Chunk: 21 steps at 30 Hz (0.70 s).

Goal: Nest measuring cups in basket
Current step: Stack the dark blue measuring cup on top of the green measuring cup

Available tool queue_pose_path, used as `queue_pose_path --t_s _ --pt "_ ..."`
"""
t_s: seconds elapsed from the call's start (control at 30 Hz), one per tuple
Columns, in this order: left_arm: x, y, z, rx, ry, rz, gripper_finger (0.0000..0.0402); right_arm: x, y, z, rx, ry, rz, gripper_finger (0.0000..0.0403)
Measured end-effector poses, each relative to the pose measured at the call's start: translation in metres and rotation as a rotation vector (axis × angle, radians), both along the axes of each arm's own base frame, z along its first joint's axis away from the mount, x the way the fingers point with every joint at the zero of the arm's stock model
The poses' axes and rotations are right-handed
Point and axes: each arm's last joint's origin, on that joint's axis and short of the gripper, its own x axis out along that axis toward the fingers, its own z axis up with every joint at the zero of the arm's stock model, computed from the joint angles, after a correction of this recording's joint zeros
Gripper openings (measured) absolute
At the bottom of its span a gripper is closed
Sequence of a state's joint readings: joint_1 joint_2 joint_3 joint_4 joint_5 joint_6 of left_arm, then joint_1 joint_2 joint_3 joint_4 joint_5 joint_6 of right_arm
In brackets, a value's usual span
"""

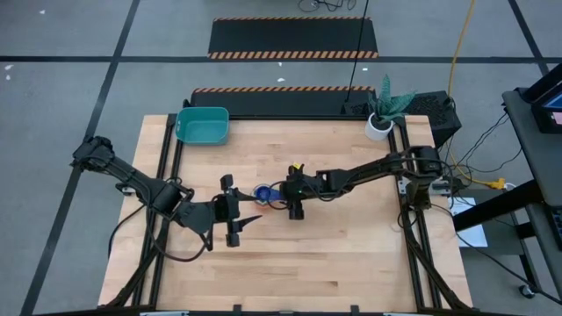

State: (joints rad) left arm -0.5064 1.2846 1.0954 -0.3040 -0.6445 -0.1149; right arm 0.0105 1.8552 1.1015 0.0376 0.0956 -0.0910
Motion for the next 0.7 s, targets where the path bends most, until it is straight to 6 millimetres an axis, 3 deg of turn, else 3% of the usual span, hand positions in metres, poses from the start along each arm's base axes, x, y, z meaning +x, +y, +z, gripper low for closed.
queue_pose_path --t_s 0.5,0.7 --pt "-0.0002 0.0013 -0.0011 0.016 0.012 0.008 0.0218 -0.0007 -0.0034 0.0017 -0.005 0.004 0.051 0.0202" --pt "0.0027 0.0079 -0.0011 0.025 0.014 0.032 0.0218 -0.0005 -0.0045 0.0019 0.012 0.001 0.068 0.0168"
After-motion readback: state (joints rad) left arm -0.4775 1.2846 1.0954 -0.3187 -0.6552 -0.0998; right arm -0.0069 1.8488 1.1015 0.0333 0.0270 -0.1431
